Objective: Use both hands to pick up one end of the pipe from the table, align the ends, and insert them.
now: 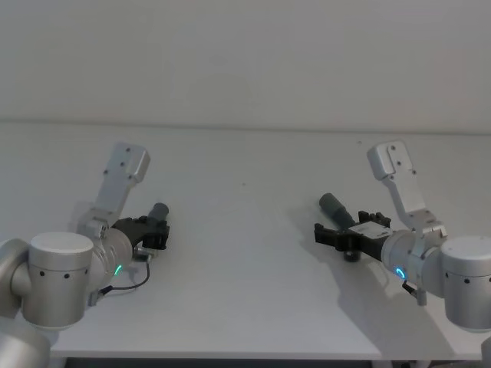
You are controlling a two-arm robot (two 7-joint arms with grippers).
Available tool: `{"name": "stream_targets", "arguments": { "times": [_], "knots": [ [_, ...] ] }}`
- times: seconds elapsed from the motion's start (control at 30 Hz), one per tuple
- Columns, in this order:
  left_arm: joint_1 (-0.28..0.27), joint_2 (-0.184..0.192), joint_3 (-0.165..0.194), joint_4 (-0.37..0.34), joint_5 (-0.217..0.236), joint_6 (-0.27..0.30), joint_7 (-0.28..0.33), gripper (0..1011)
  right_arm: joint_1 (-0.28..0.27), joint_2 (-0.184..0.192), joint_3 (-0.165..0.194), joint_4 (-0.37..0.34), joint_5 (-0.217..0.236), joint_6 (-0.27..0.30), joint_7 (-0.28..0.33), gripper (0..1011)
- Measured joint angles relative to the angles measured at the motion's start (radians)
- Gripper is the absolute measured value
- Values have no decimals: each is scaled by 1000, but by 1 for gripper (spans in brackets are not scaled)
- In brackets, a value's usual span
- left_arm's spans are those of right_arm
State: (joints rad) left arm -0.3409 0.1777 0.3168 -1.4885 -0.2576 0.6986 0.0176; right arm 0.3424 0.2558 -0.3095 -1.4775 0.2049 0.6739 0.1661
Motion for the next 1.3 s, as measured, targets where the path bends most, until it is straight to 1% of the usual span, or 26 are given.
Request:
{"name": "stream_targets", "arguments": {
  "times": [1.0, 1.2, 1.27, 1.3],
  "knots": [
    [0, 0, 0, 0, 0, 0, 0, 340, 1, -6, 12, 22, -8, 20, 25, 999],
    [0, 0, 0, 0, 0, 0, 0, 340, 0, -6, 13, 22, -9, 21, 26, 910],
    [0, 0, 0, 0, 0, 0, 0, 340, 0, -7, 13, 22, -9, 22, 26, 842],
    [0, 0, 0, 0, 0, 0, 0, 340, 0, -7, 13, 23, -9, 22, 26, 826]
  ]
}}
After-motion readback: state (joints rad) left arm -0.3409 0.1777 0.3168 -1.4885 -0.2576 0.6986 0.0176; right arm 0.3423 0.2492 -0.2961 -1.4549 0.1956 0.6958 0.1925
